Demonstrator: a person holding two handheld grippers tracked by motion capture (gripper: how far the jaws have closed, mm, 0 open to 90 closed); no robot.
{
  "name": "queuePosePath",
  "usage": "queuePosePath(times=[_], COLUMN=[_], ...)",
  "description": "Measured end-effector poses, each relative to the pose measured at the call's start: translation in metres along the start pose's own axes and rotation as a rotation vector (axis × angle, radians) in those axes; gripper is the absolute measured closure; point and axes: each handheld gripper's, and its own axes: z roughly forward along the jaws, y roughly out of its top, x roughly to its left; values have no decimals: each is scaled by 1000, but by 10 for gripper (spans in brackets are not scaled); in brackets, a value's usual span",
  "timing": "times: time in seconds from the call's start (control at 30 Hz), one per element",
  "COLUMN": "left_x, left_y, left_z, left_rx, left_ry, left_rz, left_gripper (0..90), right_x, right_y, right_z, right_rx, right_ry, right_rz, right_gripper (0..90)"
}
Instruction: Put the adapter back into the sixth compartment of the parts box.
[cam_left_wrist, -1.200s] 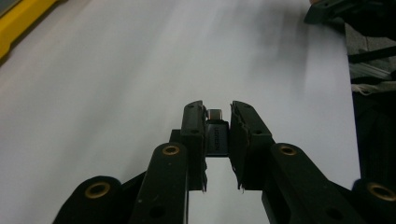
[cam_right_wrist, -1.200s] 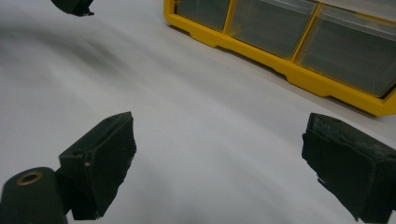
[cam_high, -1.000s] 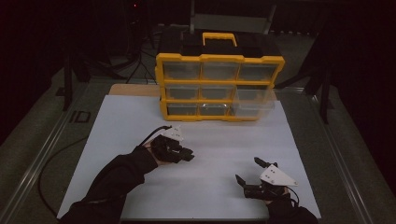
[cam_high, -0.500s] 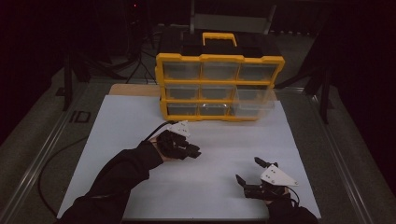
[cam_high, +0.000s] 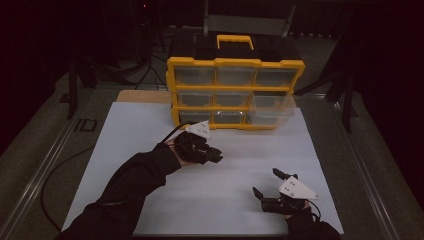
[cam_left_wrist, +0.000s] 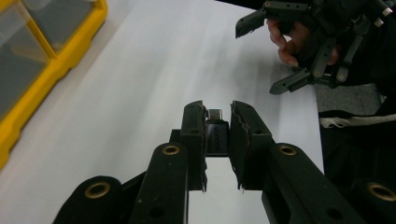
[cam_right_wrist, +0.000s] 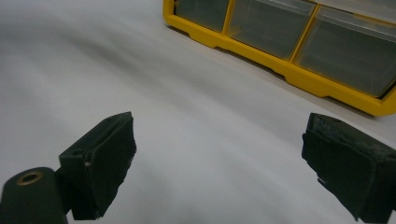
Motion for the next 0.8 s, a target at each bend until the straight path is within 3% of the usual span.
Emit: queuePosePath(times=[0.8], left_x=[2], left_y=[41], left_z=[-3], left_rx=[-27], left_ry=[30], left_rz=[12], left_gripper=[766], right_x=[1], right_y=[1], right_z=[0], right_rx=[-4], right_ry=[7], right_rz=[-6], right_gripper=[95])
